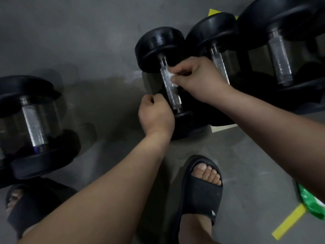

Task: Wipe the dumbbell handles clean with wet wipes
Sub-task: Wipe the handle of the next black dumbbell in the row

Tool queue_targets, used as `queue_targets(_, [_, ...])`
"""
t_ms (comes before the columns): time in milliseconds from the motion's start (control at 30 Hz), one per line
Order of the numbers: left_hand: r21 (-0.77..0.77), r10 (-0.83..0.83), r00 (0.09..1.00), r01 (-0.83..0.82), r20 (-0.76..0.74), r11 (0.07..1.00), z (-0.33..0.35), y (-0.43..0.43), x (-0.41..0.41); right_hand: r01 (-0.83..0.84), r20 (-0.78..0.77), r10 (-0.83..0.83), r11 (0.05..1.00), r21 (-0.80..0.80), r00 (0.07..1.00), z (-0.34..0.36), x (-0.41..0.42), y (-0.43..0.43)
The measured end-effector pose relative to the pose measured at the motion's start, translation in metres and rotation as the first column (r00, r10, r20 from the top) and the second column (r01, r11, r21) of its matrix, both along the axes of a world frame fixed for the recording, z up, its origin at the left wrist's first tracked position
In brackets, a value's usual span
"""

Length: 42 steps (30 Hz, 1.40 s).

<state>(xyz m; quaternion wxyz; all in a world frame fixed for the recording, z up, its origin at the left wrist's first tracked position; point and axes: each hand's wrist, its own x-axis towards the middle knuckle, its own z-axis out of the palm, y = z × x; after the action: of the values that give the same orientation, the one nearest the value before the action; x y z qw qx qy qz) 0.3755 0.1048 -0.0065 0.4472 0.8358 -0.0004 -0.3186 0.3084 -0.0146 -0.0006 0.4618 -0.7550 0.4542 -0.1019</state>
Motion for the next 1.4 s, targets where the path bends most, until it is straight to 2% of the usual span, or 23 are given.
queue_targets(100, [0.005, -0.003, 1.000, 0.003, 0.014, 1.000, 0.000, -0.001, 0.000, 0.030, 0.012, -0.028, 0.985, -0.172, 1.000, -0.005, 0.013, -0.002])
queue_targets(167, [0.014, -0.002, 1.000, 0.002, 0.015, 1.000, 0.001, 0.000, 0.000, 0.022, -0.013, -0.025, 0.978, -0.209, 1.000, -0.006, 0.014, 0.000])
queue_targets(333, [0.013, 0.011, 1.000, -0.011, 0.007, 1.000, 0.002, 0.000, 0.000, -0.109, -0.130, 0.098, 0.991, -0.084, 0.987, 0.004, -0.010, 0.006])
queue_targets(433, [0.018, 0.015, 1.000, -0.015, 0.018, 1.000, 0.003, 0.000, 0.000, -0.009, -0.089, 0.005, 0.999, -0.044, 0.996, 0.002, -0.003, 0.001])
queue_targets(500, [0.027, 0.009, 1.000, -0.009, 0.024, 1.000, 0.002, 0.000, -0.001, 0.141, -0.019, -0.140, 0.989, 0.051, 0.990, -0.005, 0.008, -0.004])
queue_targets(600, [0.029, 0.023, 1.000, -0.023, 0.014, 0.999, 0.003, -0.001, -0.002, 0.308, 0.032, -0.336, 0.895, 0.321, 0.941, -0.011, 0.014, -0.004])
queue_targets(700, [0.026, 0.033, 0.999, -0.033, 0.006, 0.999, 0.004, 0.000, -0.003, 0.323, -0.029, -0.353, 0.815, 0.482, 0.935, -0.007, 0.010, 0.000])
queue_targets(800, [0.032, 0.026, 1.000, -0.027, 0.017, 0.999, 0.004, 0.000, -0.002, 0.286, 0.030, -0.429, 0.651, 0.703, 0.903, -0.006, 0.017, -0.007])
queue_targets(900, [0.038, 0.020, 1.000, -0.021, 0.015, 0.999, 0.004, 0.000, -0.002, 0.278, 0.008, -0.463, 0.545, 0.791, 0.886, -0.016, 0.026, -0.016])
queue_targets(1067, [0.044, 0.014, 1.000, -0.015, 0.025, 0.999, 0.005, 0.000, -0.003, 0.209, -0.113, -0.200, 0.568, 0.796, 0.973, -0.018, 0.009, -0.015])
queue_targets(1233, [0.036, 0.018, 1.000, -0.018, 0.012, 0.999, 0.005, 0.000, -0.004, 0.250, -0.010, -0.409, 0.537, 0.805, 0.912, -0.020, 0.025, -0.017])
queue_targets(1300, [0.038, 0.016, 1.000, -0.016, 0.012, 0.999, 0.007, 0.000, -0.004, 0.219, 0.007, -0.386, 0.536, 0.815, 0.922, -0.020, 0.020, -0.018])
queue_targets(1400, [0.034, 0.025, 1.000, -0.025, 0.001, 0.999, 0.006, 0.000, -0.003, 0.188, -0.024, -0.265, 0.615, 0.766, 0.964, -0.012, 0.002, -0.013])
